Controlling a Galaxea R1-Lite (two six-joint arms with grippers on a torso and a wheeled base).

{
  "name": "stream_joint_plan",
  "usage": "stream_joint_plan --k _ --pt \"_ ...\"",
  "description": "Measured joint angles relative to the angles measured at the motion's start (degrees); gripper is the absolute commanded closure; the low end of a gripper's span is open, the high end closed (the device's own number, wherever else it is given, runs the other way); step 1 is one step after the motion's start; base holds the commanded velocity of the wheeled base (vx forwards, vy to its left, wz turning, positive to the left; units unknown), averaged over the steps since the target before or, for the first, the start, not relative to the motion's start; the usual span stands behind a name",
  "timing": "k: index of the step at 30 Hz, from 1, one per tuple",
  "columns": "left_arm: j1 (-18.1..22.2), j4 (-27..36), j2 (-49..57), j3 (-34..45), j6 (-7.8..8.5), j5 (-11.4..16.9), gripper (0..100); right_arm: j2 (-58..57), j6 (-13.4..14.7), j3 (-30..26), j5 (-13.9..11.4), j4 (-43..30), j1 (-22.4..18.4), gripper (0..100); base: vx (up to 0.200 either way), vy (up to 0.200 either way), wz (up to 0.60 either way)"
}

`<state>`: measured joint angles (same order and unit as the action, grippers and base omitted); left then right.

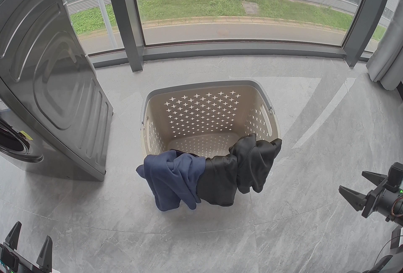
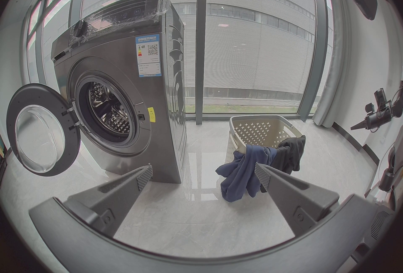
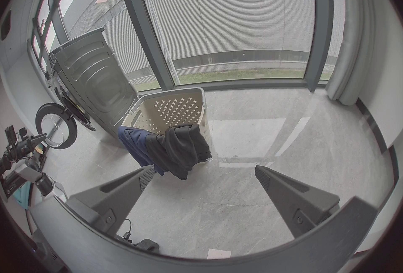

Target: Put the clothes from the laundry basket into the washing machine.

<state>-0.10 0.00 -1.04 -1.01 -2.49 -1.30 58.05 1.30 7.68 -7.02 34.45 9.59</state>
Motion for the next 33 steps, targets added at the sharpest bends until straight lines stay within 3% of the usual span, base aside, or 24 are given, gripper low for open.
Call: stream_joint_plan --k 3,8,12,33 --pt "0.0 0.0 0.0 0.0 -0.02 0.0 0 5.4 1.23 0.37 0.95 3.4 1.62 0 0.0 0.0 0.0" --pt "0.0 0.0 0.0 0.0 -0.02 0.0 0 13.51 4.99 1.85 5.52 8.16 6.5 0 0.0 0.0 0.0" --pt "0.0 0.0 0.0 0.0 -0.05 0.0 0 18.15 6.17 3.29 8.46 10.05 9.95 0 0.0 0.0 0.0" --pt "0.0 0.0 0.0 0.0 -0.05 0.0 0 38.19 8.7 10.45 13.62 25.95 14.49 0 0.0 0.0 0.0"
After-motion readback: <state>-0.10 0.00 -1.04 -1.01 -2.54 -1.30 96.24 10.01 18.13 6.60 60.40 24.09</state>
